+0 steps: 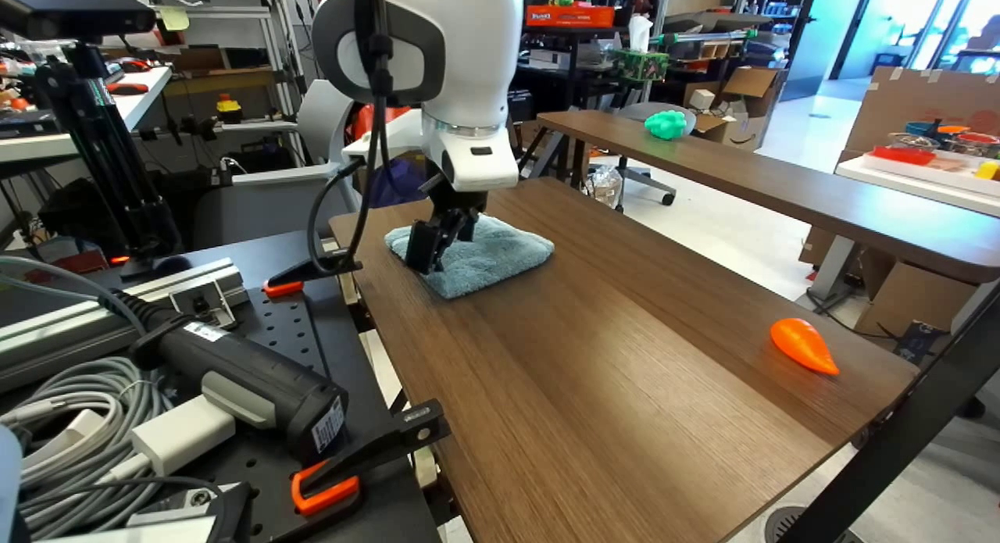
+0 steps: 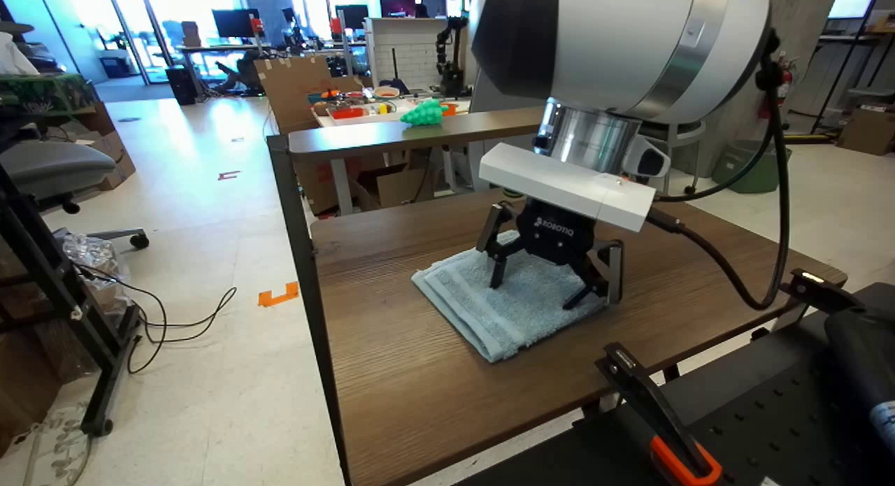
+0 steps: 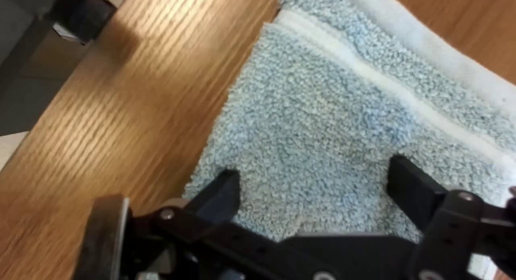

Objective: Clean up on the table

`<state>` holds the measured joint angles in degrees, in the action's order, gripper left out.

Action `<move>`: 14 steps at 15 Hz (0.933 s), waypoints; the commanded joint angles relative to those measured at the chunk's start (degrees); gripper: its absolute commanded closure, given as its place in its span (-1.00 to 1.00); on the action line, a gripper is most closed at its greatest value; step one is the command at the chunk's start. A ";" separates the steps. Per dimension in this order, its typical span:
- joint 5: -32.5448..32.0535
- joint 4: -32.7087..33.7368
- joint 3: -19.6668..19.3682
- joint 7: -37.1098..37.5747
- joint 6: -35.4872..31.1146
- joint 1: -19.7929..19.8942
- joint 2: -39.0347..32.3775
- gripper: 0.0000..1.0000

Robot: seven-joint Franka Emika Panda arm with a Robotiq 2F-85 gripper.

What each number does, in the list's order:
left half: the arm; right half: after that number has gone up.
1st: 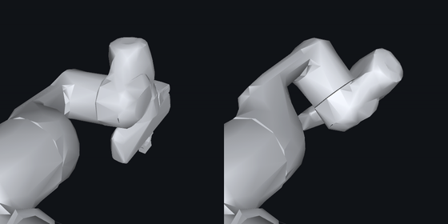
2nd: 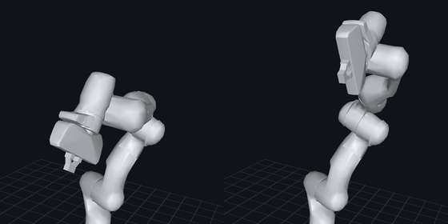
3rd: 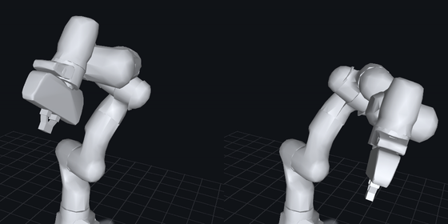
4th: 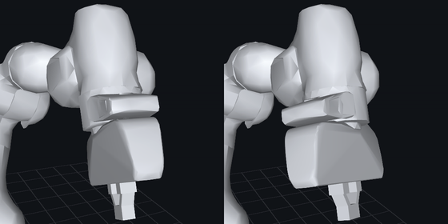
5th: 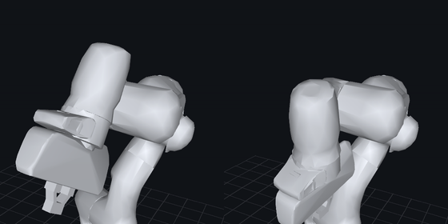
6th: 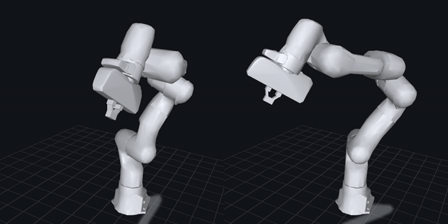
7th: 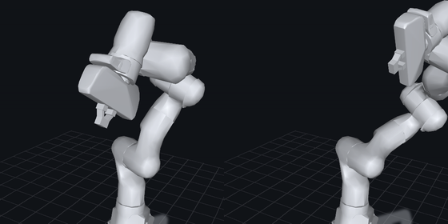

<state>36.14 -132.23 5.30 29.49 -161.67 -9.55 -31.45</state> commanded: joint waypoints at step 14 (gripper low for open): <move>-12.31 7.91 -10.61 17.24 8.25 -0.66 -5.23 -1.00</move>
<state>27.33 -123.40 -4.36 43.69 -152.32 -9.19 -36.66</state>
